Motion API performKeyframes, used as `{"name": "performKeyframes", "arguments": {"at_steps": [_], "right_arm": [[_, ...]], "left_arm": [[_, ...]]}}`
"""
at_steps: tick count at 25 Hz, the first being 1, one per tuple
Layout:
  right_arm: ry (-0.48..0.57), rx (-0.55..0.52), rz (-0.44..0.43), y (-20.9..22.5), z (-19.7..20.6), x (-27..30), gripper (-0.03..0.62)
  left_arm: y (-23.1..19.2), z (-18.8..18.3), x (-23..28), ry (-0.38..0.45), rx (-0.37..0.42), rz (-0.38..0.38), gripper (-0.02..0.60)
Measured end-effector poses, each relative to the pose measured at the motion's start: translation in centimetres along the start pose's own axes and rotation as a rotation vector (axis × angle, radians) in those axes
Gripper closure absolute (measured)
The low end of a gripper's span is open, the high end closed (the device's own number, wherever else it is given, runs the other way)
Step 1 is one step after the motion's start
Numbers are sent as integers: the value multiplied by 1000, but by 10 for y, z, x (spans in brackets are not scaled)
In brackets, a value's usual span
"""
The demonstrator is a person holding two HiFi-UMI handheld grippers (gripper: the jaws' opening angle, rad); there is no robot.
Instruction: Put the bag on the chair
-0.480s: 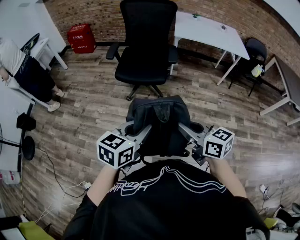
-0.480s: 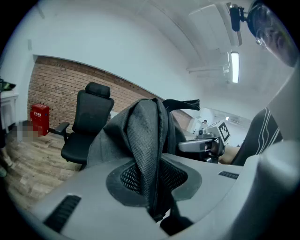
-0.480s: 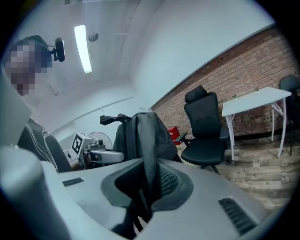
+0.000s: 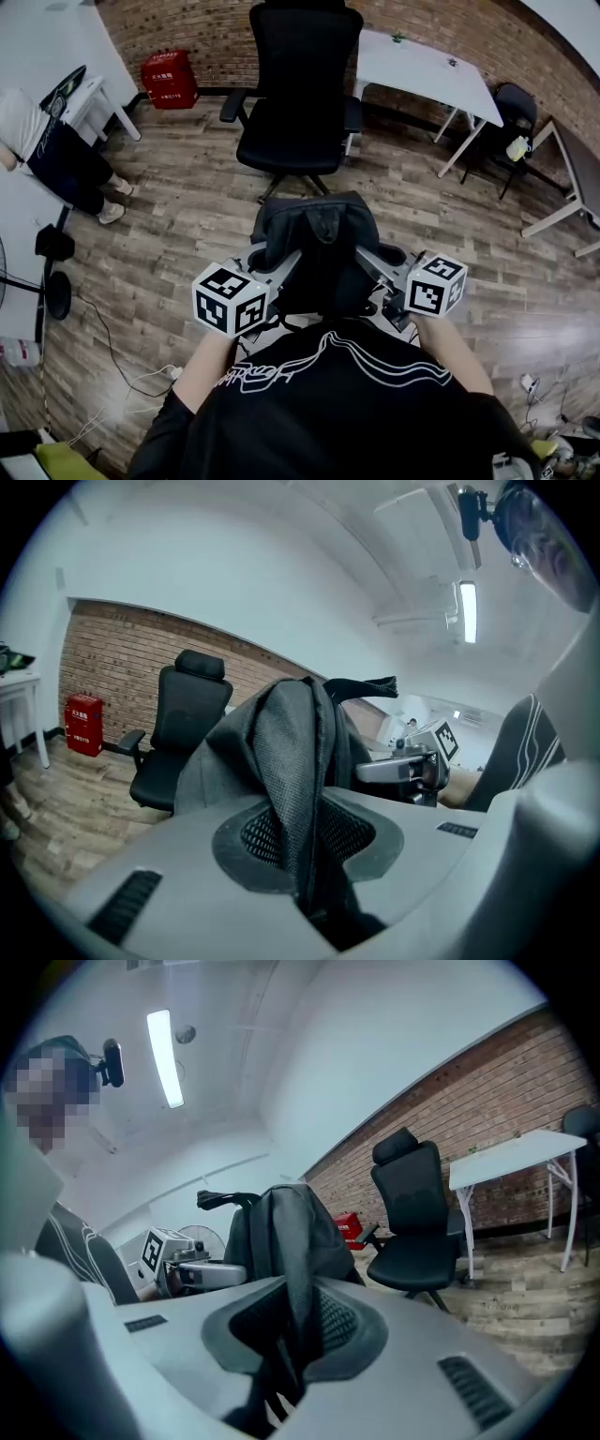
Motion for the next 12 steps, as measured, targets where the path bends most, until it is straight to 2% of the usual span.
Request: {"name": "performKeyframes", "arguments": {"at_steps": [7, 12], "right_arm": [[-12, 18, -21, 15, -3, 19, 545], [-30, 44, -43, 38, -7, 53, 543]], "left_arm": [[-18, -1, 9, -13, -18, -24, 491], [-50, -5, 22, -31, -42, -60, 491]]}}
Point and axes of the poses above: the fingertips, and each gripper's own axes: x forward along the fingers, y to its right, z out of its underside, the point moved 4 cm from there along -x, backward along the fingers, and after that the axes turned 8 degrees about y, right-handed, at the moved point
